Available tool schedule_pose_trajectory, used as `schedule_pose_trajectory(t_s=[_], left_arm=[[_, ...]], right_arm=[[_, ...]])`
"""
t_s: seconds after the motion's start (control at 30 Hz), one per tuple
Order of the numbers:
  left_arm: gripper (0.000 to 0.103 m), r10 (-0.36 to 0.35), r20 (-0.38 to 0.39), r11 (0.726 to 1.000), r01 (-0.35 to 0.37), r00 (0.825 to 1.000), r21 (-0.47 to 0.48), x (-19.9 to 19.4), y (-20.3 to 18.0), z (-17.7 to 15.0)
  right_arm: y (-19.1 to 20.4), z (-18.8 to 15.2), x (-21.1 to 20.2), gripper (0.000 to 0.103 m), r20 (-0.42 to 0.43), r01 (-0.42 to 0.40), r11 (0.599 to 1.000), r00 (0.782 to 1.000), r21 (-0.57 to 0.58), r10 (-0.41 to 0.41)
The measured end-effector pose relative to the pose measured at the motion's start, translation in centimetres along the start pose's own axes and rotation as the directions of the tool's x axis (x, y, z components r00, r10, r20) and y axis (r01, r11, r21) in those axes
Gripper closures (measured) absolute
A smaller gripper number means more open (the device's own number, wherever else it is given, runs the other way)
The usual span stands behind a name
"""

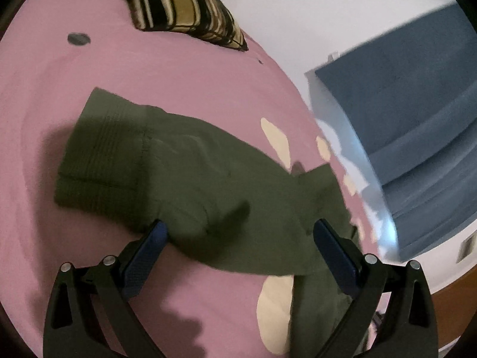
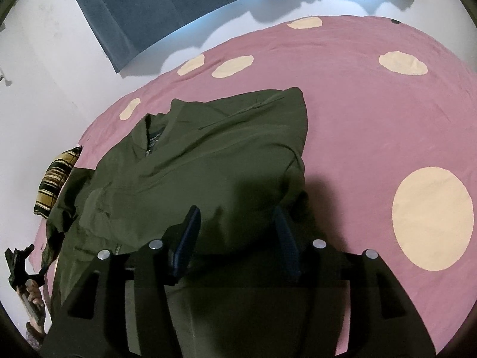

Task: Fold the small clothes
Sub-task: 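Grasp the other ribbed sleeve cuff with the left gripper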

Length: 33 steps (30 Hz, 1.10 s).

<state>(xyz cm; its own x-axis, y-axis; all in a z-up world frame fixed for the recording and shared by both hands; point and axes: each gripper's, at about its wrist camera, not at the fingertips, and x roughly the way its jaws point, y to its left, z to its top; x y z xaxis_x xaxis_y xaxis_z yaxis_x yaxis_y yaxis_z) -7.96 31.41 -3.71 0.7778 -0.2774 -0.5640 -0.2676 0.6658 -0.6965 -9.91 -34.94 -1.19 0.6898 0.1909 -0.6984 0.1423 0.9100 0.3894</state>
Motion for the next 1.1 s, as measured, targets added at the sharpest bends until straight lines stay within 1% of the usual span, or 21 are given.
schedule_pose_trajectory(t_s=[0.1,0.2,0.23,0.3,0.37,0.5,0.57,0.63,0.67,0.7,0.77,0.8,0.83,0.87,0.97,1.1], left_arm=[[0.005,-0.068,0.028,0.996,0.069,0.997,-0.057,-1.0,0.7,0.4],[0.005,-0.088,0.057,0.992,0.093,0.994,-0.090,-2.6,0.8,-0.3],[0.005,-0.087,0.059,0.992,0.092,0.994,-0.085,-3.0,0.7,-0.8],[0.005,-0.039,0.058,0.998,0.042,0.998,-0.056,-3.1,0.2,-1.2],[0.005,-0.010,0.063,0.998,0.014,0.998,-0.058,-2.8,0.6,-1.0],[0.005,0.049,0.087,0.994,-0.040,0.995,-0.099,-2.3,1.7,0.0],[0.005,0.077,0.088,0.989,-0.065,0.993,-0.129,-2.2,2.9,0.7],[0.005,0.107,0.097,0.986,-0.093,0.990,-0.140,-1.8,3.0,1.5],[0.011,0.119,0.099,0.984,-0.104,0.988,-0.144,-1.7,3.1,1.6],[0.037,0.131,0.103,0.982,-0.115,0.986,-0.149,-1.6,3.2,1.7],[0.072,0.176,0.045,0.967,-0.164,0.983,-0.193,-0.7,4.3,1.9],[0.076,0.154,0.048,0.965,-0.140,0.987,-0.224,-0.9,5.1,1.9],[0.076,0.122,0.054,0.964,-0.106,0.991,-0.242,-1.3,5.5,1.9],[0.078,0.119,0.047,0.963,-0.103,0.992,-0.248,-1.4,5.7,2.0],[0.080,0.133,0.063,0.963,-0.114,0.989,-0.242,-2.4,5.2,2.7],[0.081,0.181,0.141,0.966,-0.150,0.973,-0.210,-4.9,3.5,4.7]], right_arm=[[0.0,-0.1,0.1,0.050,-0.001,-0.001,1.000,1.000,0.010,0.001],[0.1,0.0,-0.1,0.050,0.004,-0.006,1.000,1.000,0.010,0.006],[0.1,0.0,-0.1,0.050,0.005,-0.007,1.000,1.000,0.009,0.007],[0.0,0.0,0.0,0.049,0.005,-0.010,1.000,1.000,0.013,0.010],[0.0,-0.1,0.3,0.048,-0.001,-0.009,1.000,1.000,0.011,0.009],[0.0,0.0,0.4,0.044,-0.003,-0.018,1.000,1.000,0.018,0.018],[0.0,-0.1,0.4,0.044,-0.003,-0.017,1.000,1.000,0.018,0.017],[-0.1,0.0,0.4,0.043,-0.004,-0.017,1.000,1.000,0.018,0.017],[0.0,0.0,0.4,0.043,-0.004,-0.016,1.000,1.000,0.018,0.016],[0.0,-0.1,0.4,0.043,-0.002,-0.014,1.000,1.000,0.018,0.014],[0.0,-0.1,0.5,0.043,0.000,-0.014,1.000,1.000,0.018,0.014],[0.0,-0.2,0.5,0.043,0.001,-0.012,1.000,1.000,0.019,0.012],[0.0,-0.2,0.6,0.043,0.002,-0.010,1.000,1.000,0.020,0.010],[0.0,-0.3,0.7,0.043,0.002,-0.010,1.000,1.000,0.022,0.010],[-0.1,-0.4,0.7,0.043,0.005,-0.009,1.000,1.000,0.026,0.009],[0.0,-0.4,0.6,0.043,0.010,-0.009,1.000,1.000,0.030,0.009]])
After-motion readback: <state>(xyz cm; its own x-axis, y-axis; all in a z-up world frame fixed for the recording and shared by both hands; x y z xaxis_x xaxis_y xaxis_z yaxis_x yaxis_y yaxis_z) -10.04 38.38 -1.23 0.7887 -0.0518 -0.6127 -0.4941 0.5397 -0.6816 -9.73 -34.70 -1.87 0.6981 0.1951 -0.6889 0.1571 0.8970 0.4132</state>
